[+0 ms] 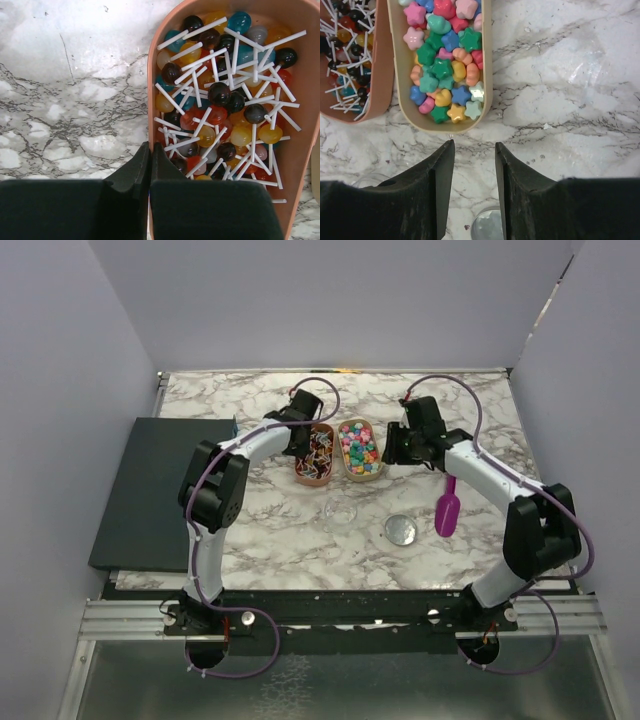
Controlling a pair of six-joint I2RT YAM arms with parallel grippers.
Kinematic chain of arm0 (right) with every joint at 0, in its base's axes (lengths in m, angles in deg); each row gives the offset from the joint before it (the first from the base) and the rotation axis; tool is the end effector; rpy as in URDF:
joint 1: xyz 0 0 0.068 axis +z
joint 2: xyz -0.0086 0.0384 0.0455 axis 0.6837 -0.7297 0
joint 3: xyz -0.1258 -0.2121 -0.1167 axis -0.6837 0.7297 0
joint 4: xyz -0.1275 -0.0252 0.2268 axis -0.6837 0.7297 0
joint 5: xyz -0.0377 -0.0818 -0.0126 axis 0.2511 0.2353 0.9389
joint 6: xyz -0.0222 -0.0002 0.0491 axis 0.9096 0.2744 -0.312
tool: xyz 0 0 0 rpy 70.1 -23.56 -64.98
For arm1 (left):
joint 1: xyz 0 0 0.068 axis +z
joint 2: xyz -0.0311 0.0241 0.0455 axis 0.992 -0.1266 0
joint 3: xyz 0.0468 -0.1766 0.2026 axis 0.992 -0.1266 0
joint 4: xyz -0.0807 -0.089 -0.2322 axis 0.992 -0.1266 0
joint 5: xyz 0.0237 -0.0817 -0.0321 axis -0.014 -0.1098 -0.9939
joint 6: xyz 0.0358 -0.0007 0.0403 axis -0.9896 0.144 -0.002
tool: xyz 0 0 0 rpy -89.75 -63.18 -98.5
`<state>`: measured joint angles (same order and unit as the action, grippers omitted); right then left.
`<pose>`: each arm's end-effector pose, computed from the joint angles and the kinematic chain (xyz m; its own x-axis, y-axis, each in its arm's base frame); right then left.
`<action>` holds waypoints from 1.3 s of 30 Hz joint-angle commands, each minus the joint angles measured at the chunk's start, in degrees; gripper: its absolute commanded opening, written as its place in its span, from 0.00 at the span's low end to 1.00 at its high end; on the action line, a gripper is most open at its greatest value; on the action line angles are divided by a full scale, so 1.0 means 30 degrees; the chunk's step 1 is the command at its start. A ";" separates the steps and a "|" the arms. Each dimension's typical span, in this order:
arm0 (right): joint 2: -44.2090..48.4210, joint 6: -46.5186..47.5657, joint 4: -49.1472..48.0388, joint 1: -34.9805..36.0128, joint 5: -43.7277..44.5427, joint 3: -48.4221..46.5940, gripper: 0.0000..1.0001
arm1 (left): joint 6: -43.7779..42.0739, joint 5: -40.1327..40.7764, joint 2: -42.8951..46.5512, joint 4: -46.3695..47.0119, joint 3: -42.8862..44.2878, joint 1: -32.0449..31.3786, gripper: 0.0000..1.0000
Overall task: Pack the candies
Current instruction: Move the storage box to the center of the board.
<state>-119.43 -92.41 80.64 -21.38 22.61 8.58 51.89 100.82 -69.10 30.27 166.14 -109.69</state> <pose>0.3278 0.1324 0.2420 -0.7879 0.0270 -0.6152 -0.1531 0.9591 0.2382 0.4021 -0.1963 0.1813 -0.8362 0.0730 -0.5436 0.0860 0.9963 0.0015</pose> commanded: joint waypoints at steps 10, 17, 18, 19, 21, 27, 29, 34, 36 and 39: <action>0.4356 -0.0639 0.0694 0.0101 0.1758 0.2615 0.52 | 0.2611 0.0245 0.0416 0.0026 -0.0851 -0.0981 0.07; 0.6240 -0.0969 0.1401 0.0101 0.3206 0.3530 0.60 | 0.3141 0.0290 0.0587 0.0231 -0.0892 -0.1516 0.21; 0.6447 -0.1042 0.1516 0.0101 0.3508 0.3594 0.60 | 0.3165 0.0342 0.0663 0.0230 -0.0915 -0.1577 0.22; 0.6623 -0.1113 0.1636 0.0101 0.3871 0.3657 0.61 | 0.3168 0.0396 0.0713 0.0230 -0.0947 -0.1628 0.25; 0.6984 -0.1272 0.1898 0.0101 0.4694 0.3705 0.61 | 0.3167 0.0717 0.0836 0.0230 -0.1002 -0.1702 0.29; 0.7879 -0.1345 0.2194 0.0101 0.5489 0.3806 0.61 | 0.2973 0.1281 0.1599 0.0230 -0.1196 -0.1707 0.39; 0.7979 -0.1344 0.2395 0.0101 0.5726 0.3756 0.61 | 0.2838 0.1530 0.1999 0.0230 -0.1308 -0.1707 0.41; 0.8105 -0.1362 0.2799 0.0101 0.6548 0.3679 0.61 | 0.2418 0.1800 0.3320 0.0208 -0.1635 -0.1707 0.46; 0.8122 -0.1411 0.2772 0.0101 0.6984 0.3728 0.62 | 0.2211 0.1793 0.3967 0.0201 -0.1794 -0.1707 0.47; 0.7953 -0.1518 0.2861 0.0075 0.7639 0.3730 0.64 | 0.1910 0.1490 0.5250 0.0172 -0.2156 -0.1707 0.50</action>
<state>-96.04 -96.04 87.57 -21.33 40.69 19.26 59.47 104.60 -59.53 30.79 161.20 -114.39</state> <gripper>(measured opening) 0.625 0.479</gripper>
